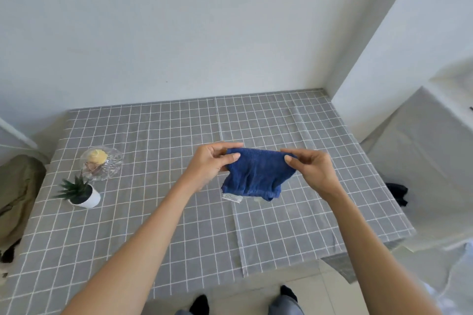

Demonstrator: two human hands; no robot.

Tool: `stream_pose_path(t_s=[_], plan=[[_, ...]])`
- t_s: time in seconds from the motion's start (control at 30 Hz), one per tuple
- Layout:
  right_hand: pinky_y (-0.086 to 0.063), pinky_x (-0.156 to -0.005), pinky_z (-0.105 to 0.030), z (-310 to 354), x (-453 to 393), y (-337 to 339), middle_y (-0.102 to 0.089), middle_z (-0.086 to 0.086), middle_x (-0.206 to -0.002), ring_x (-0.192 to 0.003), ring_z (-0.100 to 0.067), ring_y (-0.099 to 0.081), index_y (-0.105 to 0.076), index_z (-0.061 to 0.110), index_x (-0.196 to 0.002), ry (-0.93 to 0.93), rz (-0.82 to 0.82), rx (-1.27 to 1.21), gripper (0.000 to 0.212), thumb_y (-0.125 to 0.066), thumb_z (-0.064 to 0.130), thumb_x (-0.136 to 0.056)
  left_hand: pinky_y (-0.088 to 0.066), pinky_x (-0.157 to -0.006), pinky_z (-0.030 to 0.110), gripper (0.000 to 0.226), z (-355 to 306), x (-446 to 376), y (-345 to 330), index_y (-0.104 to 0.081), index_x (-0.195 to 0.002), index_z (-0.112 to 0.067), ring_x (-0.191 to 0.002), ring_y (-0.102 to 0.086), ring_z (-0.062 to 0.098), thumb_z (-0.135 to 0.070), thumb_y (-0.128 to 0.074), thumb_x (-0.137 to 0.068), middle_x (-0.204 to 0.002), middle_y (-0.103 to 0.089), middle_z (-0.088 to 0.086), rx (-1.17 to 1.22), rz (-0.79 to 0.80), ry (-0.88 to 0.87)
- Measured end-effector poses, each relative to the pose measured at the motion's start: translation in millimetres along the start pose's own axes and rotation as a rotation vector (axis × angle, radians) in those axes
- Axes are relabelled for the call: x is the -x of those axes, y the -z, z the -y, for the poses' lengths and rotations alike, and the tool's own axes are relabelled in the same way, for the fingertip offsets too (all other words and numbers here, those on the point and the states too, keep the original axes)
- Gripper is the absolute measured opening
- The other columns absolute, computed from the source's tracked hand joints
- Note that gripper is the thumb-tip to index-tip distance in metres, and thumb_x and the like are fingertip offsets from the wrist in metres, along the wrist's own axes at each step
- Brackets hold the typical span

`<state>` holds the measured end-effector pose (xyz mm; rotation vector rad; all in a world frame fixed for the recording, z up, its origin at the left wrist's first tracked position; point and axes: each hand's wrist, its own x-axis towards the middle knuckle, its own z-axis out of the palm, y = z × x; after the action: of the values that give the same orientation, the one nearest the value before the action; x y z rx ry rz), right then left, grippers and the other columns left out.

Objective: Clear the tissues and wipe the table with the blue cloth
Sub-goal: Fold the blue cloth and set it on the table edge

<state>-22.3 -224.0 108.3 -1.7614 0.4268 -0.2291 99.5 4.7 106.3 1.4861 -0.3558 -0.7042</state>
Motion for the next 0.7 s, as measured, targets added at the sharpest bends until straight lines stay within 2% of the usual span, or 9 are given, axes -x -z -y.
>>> stream_pose_path(t_s=[0.17,0.3,0.53,0.6,0.7], plan=[[-0.048,-0.077,-0.009,-21,-19,68,-0.074,0.014,-0.091,-0.091,0.001,-0.067,-0.074,0.03,-0.093,0.015,-0.026,0.035,0.024,-0.068,0.008,-0.086,-0.059,-0.071,0.025,0.027,2,-32,-72,-0.073,-0.098,-0.021,-0.079,-0.069,0.007,0.001,-0.065,-0.086,-0.084,-0.075,-0.006,-0.027,-0.044,0.0],[-0.048,-0.075,-0.008,-38,-20,133,-0.073,0.011,-0.09,-0.088,0.002,-0.067,-0.074,0.027,-0.094,-0.003,-0.008,0.085,0.021,-0.069,0.009,-0.086,-0.059,-0.078,0.038,0.027,13,-45,-136,-0.073,-0.098,-0.024,-0.083,-0.068,0.015,-0.001,-0.066,-0.086,-0.086,-0.074,-0.003,-0.033,-0.069,0.023],[-0.051,-0.059,-0.015,-72,-1,230,-0.072,0.009,-0.075,-0.069,0.002,-0.064,-0.076,0.022,-0.095,-0.18,0.176,0.124,0.017,-0.07,0.009,-0.085,-0.058,-0.064,0.027,0.027,61,-34,-235,-0.075,-0.096,-0.027,-0.085,-0.072,0.013,-0.003,-0.067,-0.085,-0.094,-0.076,0.0,0.112,-0.061,0.173],[-0.052,-0.055,-0.018,-86,-1,246,-0.074,0.004,-0.079,-0.067,-0.001,-0.063,-0.076,0.021,-0.095,-0.257,0.224,0.136,0.017,-0.07,0.01,-0.085,-0.057,-0.063,0.027,0.027,78,-34,-251,-0.076,-0.096,-0.026,-0.085,-0.072,0.015,-0.003,-0.067,-0.085,-0.096,-0.075,0.001,0.142,-0.045,0.244],[-0.056,-0.058,-0.022,-112,-8,256,-0.074,-0.004,-0.086,-0.072,-0.008,-0.064,-0.075,0.016,-0.1,-0.368,0.281,0.163,0.018,-0.07,0.008,-0.085,-0.057,-0.062,0.026,0.027,100,-40,-269,-0.076,-0.097,-0.027,-0.084,-0.072,0.014,-0.004,-0.067,-0.086,-0.098,-0.075,0.001,0.123,-0.038,0.327]])
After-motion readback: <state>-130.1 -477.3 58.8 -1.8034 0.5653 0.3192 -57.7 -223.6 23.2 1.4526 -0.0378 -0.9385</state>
